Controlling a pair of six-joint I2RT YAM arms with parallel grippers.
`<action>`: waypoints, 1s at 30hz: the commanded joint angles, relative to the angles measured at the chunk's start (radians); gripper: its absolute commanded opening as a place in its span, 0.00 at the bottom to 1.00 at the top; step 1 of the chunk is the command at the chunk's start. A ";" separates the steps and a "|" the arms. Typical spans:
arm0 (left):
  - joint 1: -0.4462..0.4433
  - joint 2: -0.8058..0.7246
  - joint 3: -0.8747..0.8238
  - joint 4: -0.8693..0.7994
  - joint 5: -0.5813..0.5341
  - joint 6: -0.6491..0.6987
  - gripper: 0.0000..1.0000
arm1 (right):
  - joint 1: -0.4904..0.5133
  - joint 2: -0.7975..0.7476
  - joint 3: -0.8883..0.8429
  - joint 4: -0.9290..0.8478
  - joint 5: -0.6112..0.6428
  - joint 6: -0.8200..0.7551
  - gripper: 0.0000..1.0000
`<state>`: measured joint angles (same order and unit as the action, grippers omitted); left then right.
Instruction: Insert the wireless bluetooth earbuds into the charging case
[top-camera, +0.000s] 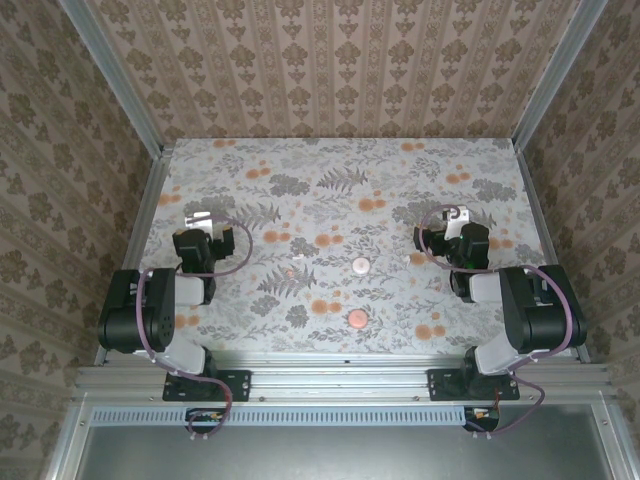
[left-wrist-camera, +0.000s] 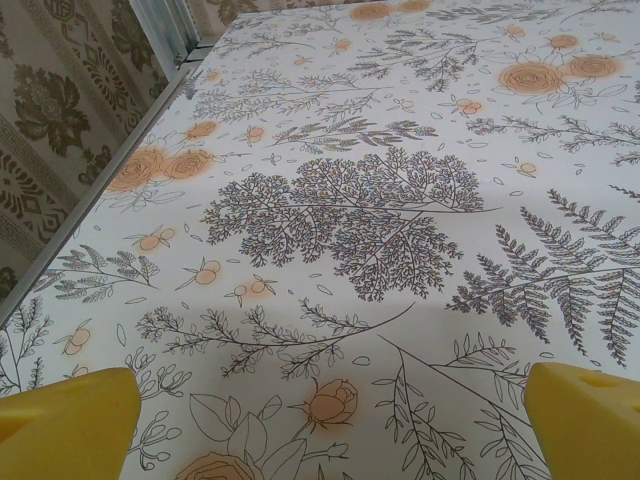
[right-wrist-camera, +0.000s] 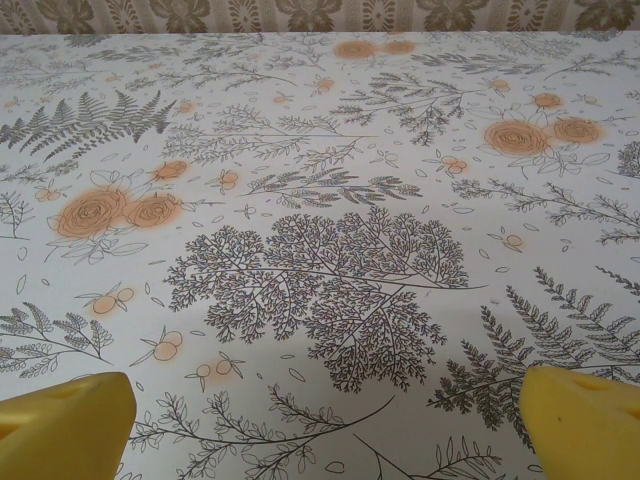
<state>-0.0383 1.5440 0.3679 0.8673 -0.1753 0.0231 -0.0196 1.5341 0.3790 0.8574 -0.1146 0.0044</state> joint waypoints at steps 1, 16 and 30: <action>0.000 -0.010 0.023 0.012 0.019 -0.002 1.00 | 0.000 -0.002 0.019 0.020 0.009 0.011 1.00; -0.019 -0.091 0.148 -0.292 0.048 0.031 1.00 | 0.001 -0.184 0.138 -0.379 0.031 0.053 1.00; -0.308 -0.235 0.580 -1.100 0.191 -0.167 0.85 | 0.176 -0.422 0.490 -1.341 0.061 0.135 1.00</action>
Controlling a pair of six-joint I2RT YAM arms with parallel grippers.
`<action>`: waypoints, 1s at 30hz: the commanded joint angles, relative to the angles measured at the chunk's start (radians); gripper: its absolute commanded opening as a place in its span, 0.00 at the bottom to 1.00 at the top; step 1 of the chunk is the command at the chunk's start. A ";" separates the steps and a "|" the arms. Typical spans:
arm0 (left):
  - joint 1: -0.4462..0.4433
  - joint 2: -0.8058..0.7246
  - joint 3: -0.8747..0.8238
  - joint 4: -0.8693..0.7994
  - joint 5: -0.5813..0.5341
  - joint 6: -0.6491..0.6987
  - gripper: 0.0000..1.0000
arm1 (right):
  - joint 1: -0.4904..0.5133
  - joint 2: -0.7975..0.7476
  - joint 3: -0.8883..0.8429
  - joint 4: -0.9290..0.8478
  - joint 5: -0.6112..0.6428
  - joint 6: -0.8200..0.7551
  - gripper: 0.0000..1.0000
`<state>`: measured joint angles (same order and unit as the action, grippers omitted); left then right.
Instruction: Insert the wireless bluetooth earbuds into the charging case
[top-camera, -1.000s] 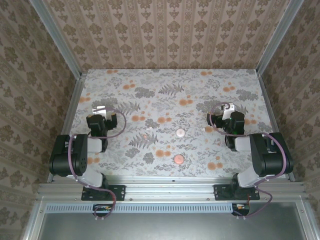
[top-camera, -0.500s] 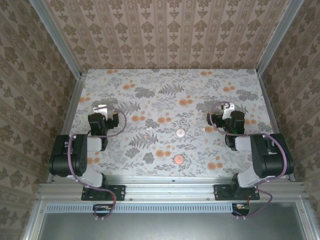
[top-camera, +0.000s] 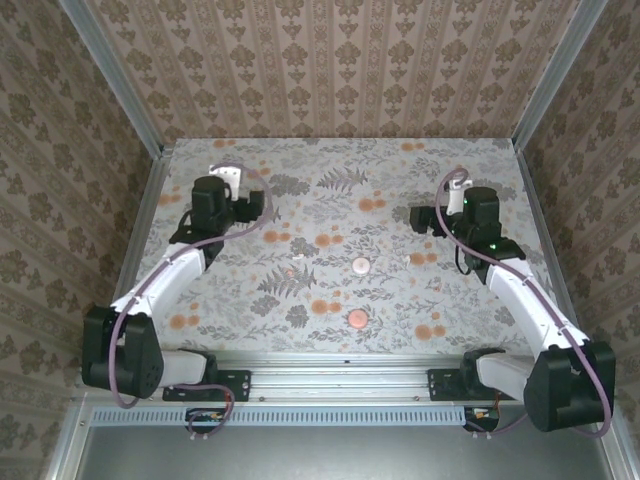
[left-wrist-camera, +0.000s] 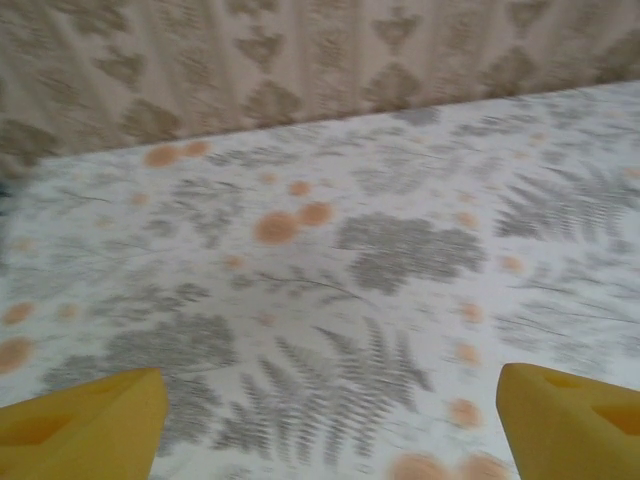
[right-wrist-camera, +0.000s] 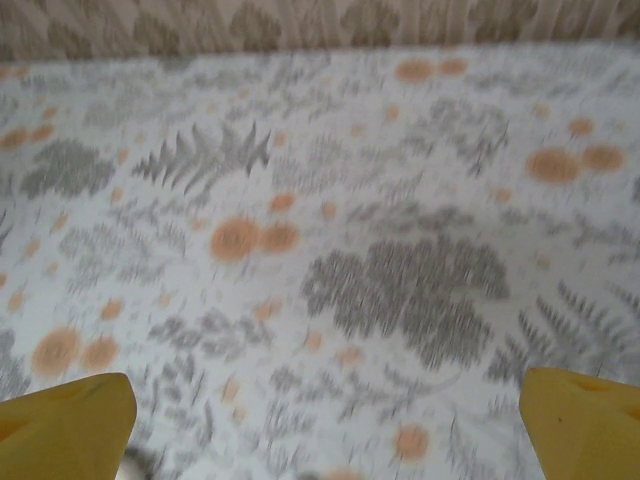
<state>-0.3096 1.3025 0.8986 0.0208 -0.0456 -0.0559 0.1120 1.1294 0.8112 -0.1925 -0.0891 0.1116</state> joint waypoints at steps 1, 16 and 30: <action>-0.054 0.012 0.064 -0.293 0.088 -0.118 0.84 | 0.073 -0.019 0.077 -0.336 0.038 0.031 1.00; -0.129 -0.091 -0.155 -0.455 0.212 -0.441 0.79 | 0.361 0.104 0.202 -0.656 -0.001 0.219 0.79; -0.112 -0.175 -0.233 -0.517 0.168 -0.446 0.77 | 0.471 0.598 0.517 -0.723 0.093 0.296 0.73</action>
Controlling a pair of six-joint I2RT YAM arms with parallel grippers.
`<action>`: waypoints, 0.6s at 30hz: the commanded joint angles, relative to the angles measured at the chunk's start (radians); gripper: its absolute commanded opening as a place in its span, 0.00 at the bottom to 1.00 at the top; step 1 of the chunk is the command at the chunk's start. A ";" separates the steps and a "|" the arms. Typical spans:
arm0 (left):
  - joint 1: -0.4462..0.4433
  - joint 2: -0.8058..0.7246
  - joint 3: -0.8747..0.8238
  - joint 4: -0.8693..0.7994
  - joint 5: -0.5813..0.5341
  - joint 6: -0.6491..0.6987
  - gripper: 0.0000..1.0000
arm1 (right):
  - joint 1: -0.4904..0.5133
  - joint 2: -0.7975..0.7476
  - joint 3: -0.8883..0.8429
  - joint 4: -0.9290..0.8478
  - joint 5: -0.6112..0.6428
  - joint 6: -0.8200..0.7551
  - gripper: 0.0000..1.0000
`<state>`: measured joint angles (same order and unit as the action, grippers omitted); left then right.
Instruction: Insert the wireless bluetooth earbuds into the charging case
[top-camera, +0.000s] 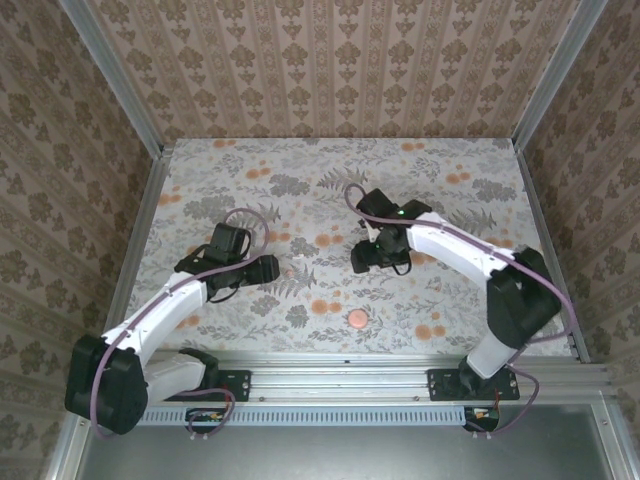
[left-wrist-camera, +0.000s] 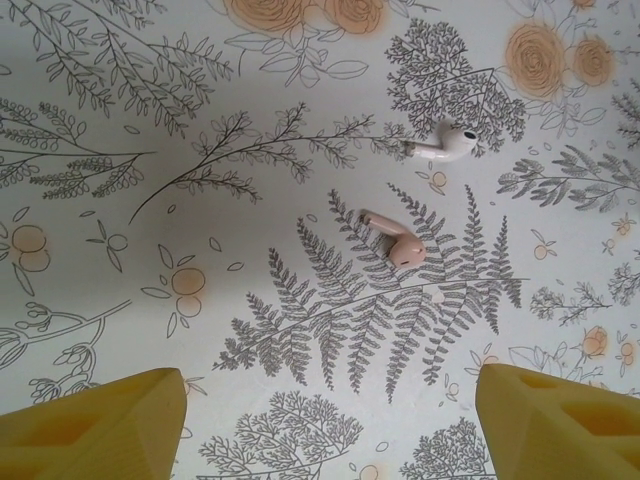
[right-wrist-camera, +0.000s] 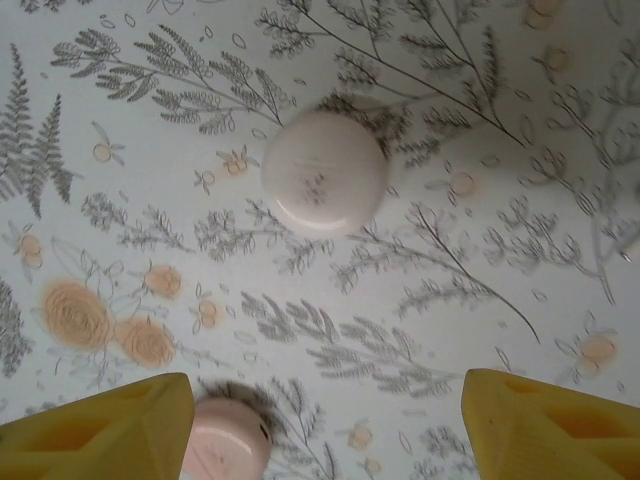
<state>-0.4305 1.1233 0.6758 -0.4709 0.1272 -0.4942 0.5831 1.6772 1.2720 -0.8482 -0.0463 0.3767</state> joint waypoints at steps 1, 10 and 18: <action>0.012 0.012 -0.015 -0.019 0.007 -0.006 0.77 | 0.000 0.079 0.076 -0.072 0.051 0.036 0.73; 0.022 0.036 -0.012 -0.031 0.023 0.019 0.74 | 0.003 0.271 0.183 -0.068 0.065 0.020 0.76; 0.041 0.055 -0.012 -0.030 0.032 0.034 0.74 | 0.003 0.351 0.231 -0.057 0.058 0.006 0.73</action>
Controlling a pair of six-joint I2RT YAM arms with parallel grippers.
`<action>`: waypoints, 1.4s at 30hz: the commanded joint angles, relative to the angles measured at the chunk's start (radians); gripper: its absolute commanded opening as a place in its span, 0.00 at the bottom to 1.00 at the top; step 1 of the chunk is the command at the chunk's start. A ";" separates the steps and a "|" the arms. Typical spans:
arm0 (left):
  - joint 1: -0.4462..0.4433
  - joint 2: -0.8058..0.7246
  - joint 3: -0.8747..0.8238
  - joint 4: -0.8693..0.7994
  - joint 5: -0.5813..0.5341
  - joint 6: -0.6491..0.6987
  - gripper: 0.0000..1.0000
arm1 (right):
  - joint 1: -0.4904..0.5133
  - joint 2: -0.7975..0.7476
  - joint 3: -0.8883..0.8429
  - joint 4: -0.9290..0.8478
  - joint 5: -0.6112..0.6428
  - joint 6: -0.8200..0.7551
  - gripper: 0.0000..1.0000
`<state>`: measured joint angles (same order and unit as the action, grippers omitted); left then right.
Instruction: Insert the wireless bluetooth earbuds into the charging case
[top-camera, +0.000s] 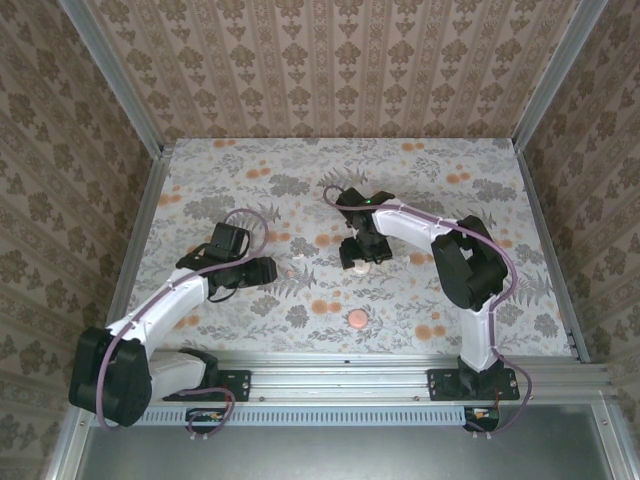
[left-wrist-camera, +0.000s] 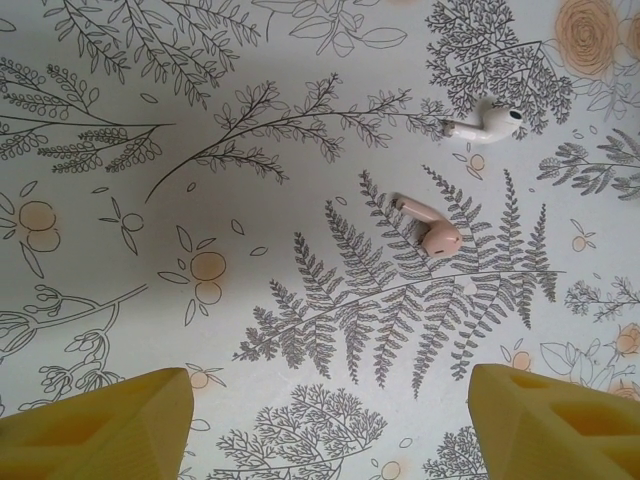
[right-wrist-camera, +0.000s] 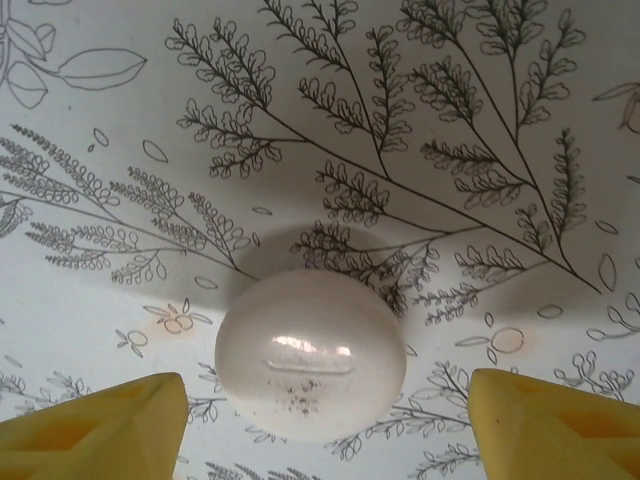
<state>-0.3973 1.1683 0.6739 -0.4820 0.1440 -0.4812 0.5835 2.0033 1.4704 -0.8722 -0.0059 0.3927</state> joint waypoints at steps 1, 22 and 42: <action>0.008 0.014 -0.012 -0.018 0.020 0.021 0.74 | 0.003 0.034 0.037 -0.032 0.016 -0.012 0.72; 0.011 0.013 -0.032 -0.025 0.023 0.020 0.73 | 0.003 0.080 0.055 -0.071 0.018 -0.013 0.50; -0.130 -0.271 -0.303 0.657 0.171 0.322 0.64 | 0.001 -0.511 -0.599 0.972 -0.323 0.416 0.40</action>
<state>-0.5068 0.9138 0.4019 -0.0154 0.2726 -0.2684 0.5827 1.5265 0.9516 -0.1955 -0.2424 0.6617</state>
